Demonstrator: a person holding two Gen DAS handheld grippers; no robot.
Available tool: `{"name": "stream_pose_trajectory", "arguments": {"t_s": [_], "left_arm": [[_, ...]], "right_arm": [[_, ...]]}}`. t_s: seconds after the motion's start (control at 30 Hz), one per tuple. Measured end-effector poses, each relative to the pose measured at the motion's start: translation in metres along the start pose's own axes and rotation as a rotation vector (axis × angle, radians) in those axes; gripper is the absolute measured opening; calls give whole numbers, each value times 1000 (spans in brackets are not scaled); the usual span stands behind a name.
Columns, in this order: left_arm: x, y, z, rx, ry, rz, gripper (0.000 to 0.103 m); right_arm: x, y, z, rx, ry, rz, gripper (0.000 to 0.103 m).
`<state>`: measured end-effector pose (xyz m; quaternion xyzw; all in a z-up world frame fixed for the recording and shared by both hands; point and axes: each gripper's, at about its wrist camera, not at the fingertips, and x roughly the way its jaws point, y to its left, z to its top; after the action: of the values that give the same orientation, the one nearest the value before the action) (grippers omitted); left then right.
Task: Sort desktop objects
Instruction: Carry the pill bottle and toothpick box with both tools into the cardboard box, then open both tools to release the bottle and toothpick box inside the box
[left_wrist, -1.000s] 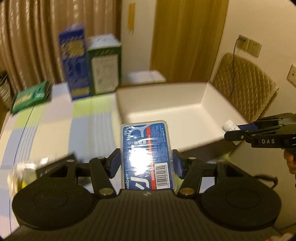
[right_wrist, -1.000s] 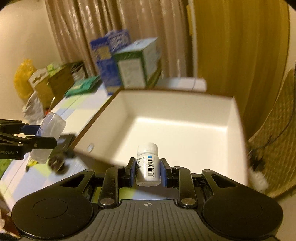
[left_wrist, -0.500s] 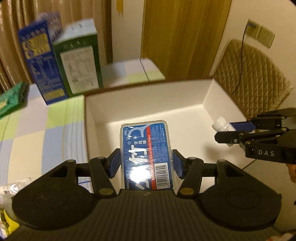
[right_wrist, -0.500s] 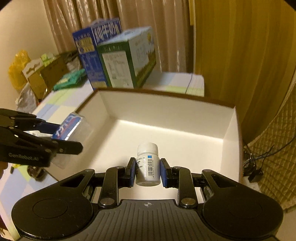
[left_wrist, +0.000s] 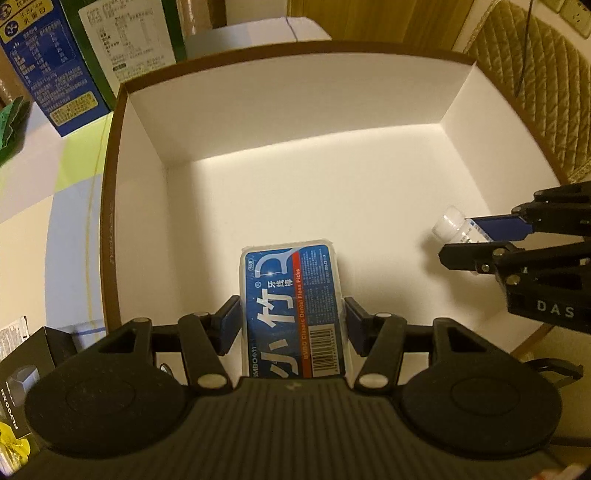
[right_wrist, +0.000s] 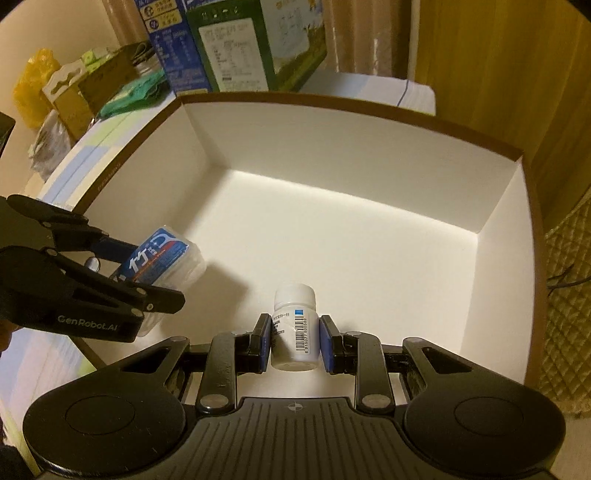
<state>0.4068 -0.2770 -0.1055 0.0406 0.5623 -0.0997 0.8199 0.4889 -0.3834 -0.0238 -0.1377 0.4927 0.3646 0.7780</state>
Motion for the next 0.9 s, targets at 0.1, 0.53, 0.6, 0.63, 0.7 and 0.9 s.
{"name": "stream_pose_trajectory", "arguments": {"t_s": [0.1,0.53,0.6,0.63,0.7,0.9], "left_arm": [[1,1,0,-6,12,3,54],[0,-3,4,8,14,7,53],[0,-2,4,9,14,7,53],[-1,-3,4,10,13,8,54],[-1,-2,3,11,12,9,54],[-3,-3,2,15,3,5,55]], "right_arm": [[2,-1,1,0,7,6,24],[10,5,2,-12,34,14,24],[11,6,1,-15,39,8,24],[12,6,1,-17,41,6,24],[13,7,2,-18,44,-5,24],[10,7,3,-40,21,-100,71]]}}
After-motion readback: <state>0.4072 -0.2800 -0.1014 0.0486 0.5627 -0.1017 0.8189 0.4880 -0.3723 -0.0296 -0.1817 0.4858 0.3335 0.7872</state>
